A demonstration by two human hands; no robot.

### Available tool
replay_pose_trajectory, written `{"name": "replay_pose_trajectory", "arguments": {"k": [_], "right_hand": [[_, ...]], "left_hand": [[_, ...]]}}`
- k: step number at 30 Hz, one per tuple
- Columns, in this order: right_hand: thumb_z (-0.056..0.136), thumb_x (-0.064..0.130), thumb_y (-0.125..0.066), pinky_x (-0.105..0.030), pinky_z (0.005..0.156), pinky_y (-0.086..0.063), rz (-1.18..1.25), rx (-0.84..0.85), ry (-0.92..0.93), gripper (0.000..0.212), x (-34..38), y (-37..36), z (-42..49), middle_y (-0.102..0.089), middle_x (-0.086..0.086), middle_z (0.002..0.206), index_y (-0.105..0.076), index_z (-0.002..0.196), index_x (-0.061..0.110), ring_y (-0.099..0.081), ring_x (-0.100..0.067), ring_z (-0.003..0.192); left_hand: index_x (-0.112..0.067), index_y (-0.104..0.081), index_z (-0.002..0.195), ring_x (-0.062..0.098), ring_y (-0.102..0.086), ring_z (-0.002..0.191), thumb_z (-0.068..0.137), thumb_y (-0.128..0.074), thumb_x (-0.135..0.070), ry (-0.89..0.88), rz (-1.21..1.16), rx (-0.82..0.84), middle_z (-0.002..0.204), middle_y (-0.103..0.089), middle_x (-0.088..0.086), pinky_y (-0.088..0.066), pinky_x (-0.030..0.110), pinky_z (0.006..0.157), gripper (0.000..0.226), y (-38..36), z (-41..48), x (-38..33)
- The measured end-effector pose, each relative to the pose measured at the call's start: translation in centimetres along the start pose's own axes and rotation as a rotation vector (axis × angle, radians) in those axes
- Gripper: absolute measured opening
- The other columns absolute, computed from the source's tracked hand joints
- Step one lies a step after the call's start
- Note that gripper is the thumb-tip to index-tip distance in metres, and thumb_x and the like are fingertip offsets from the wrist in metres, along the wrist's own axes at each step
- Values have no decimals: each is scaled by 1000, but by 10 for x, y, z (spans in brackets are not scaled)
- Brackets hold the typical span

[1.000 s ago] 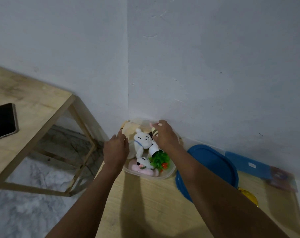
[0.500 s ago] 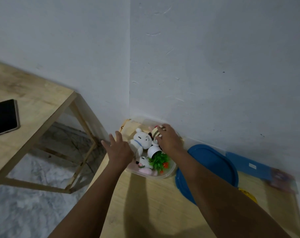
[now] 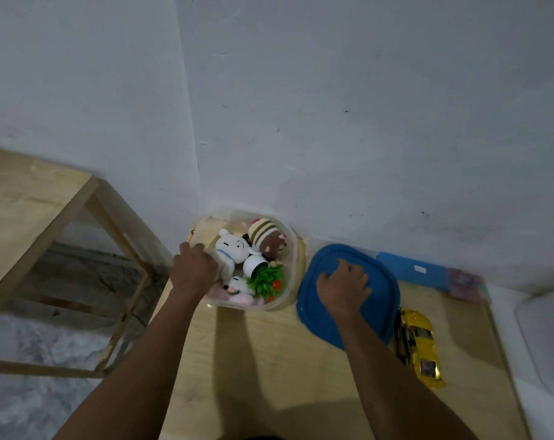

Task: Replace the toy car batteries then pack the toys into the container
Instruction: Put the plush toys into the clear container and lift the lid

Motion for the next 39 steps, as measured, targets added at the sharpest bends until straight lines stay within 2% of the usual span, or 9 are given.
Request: {"name": "replay_pose_trajectory", "arguments": {"k": [4,10,18,22,25,28,32,36,39], "right_hand": [[95,44,-42,-56,114,-16,-112,144,-168,68,-51,4,14,-19,-21,155,-20,150,12,-15,-38,143],[94,47,-45,-56,116,-10,-181,244,-279,79,-96,9,33,-20,-23,155,-9,154,10,-17,-40,143],[96,35,-44,-56,115,-10,-154,252,-334,71,-122,-4,55,-34,-17,151,-9,153,11,-24,-34,141],[94,25,-49,-52,112,-22,-37,39,-355,45,-126,3,67,-51,-15,133,-39,136,14,-42,-33,128],[95,21,-50,-52,108,-31,203,-161,-281,33,-113,24,65,-58,-15,122,-53,128,15,-53,-36,116],[102,27,-46,-45,91,-44,481,-322,-125,38,-91,53,47,-56,-15,127,-52,136,14,-58,-38,111],[102,35,-46,-29,75,-40,521,-514,39,40,-66,98,22,-58,-8,125,-54,138,18,-61,-29,107],[102,38,-44,-27,76,-38,542,-583,84,41,-52,140,5,-59,-7,125,-53,139,22,-61,-27,105],[102,39,-44,-26,78,-38,580,-622,110,41,-41,164,-6,-59,-6,125,-53,139,24,-60,-25,108]], "left_hand": [[-6,-57,128,42,-58,107,96,-46,-21,-9,-37,-32,127,-49,20,-50,50,93,37,2,1,0],[-7,-57,129,43,-56,109,96,-46,-23,3,10,-53,126,-48,21,-49,49,92,39,1,1,-2],[-6,-60,127,47,-57,108,95,-46,-15,19,-26,-126,127,-50,23,-47,48,88,36,4,-3,-8],[-5,-61,126,47,-57,107,95,-46,-12,8,-25,-147,126,-52,23,-47,48,85,35,5,-5,-8],[-5,-63,124,45,-59,105,94,-46,-10,0,-47,-158,124,-53,23,-49,48,84,35,6,-5,-8],[-5,-63,123,44,-59,106,93,-47,-9,1,-119,-170,124,-55,22,-49,47,85,34,7,-5,-6],[-6,-62,124,41,-58,108,96,-47,-10,-40,-255,-188,124,-57,22,-46,43,90,33,12,-7,-8],[-8,-60,126,37,-58,109,99,-43,-13,-75,-436,-223,122,-60,21,-45,42,93,32,21,-12,-8],[-8,-54,124,33,-58,89,101,-36,-15,-73,-510,-259,101,-62,15,-47,42,79,30,28,-18,-3]]}}
Point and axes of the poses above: each hand's wrist, its own z-axis towards the middle knuckle, its own y-axis out of the back of the hand, x = y × z, the point moved 9 cm from there along z, towards the middle knuckle
